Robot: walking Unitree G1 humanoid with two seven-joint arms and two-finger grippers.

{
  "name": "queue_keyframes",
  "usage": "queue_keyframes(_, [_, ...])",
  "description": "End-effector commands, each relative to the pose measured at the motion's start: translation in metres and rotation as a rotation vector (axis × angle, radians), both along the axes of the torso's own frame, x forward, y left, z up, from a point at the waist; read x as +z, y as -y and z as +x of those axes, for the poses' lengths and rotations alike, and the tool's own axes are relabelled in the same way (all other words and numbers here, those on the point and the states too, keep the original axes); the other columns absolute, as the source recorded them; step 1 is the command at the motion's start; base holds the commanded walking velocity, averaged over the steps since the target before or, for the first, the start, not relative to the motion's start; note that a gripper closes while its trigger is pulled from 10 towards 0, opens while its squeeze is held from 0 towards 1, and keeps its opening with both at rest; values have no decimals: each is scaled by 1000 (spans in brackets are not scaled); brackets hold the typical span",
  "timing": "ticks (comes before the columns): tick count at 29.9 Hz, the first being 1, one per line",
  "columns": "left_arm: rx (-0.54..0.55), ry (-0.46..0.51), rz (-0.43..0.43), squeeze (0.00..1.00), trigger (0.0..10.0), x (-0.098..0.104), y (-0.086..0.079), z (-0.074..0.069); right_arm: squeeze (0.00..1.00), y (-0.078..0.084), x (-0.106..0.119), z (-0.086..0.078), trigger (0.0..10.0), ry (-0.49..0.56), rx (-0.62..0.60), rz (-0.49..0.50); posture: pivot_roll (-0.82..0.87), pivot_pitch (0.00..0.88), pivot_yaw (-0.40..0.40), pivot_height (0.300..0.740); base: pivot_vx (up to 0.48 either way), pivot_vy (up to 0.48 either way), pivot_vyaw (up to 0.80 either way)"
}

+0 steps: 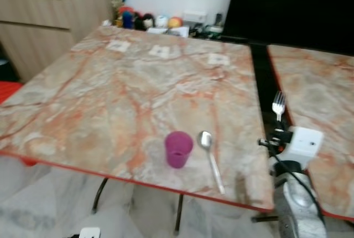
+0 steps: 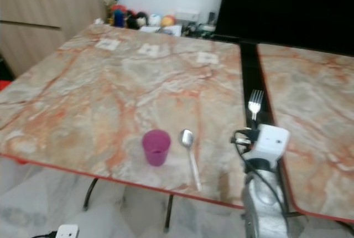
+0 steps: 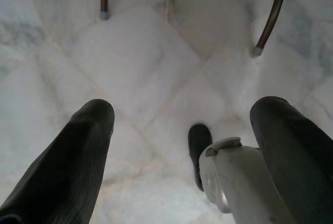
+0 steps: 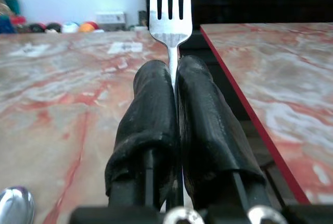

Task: Setting the table

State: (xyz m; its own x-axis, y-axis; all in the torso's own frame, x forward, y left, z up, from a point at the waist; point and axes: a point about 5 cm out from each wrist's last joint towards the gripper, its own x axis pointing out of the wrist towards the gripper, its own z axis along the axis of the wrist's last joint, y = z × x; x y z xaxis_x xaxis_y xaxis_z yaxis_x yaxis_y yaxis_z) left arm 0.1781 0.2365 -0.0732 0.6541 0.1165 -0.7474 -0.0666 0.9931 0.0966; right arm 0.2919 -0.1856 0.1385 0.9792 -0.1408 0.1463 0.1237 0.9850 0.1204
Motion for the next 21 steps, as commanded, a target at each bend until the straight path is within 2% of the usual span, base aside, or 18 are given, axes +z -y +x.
queue_keyframes(1, [-17,-37,-4,0,10000,-6,5,-9,0,3,3,-1,10000,15,-17,-2,-28,49,-14,740,0,-360,0])
queue_keyframes(15, [-23,-33,-3,0,10000,-5,4,-7,0,7,4,1,10000,17,-45,13,-28,73,-15,740,0,-363,0])
queue_keyframes(21, [-23,-32,-3,0,10000,-5,4,-6,0,8,5,2,10000,15,-48,14,-30,76,-14,740,0,-360,-727])
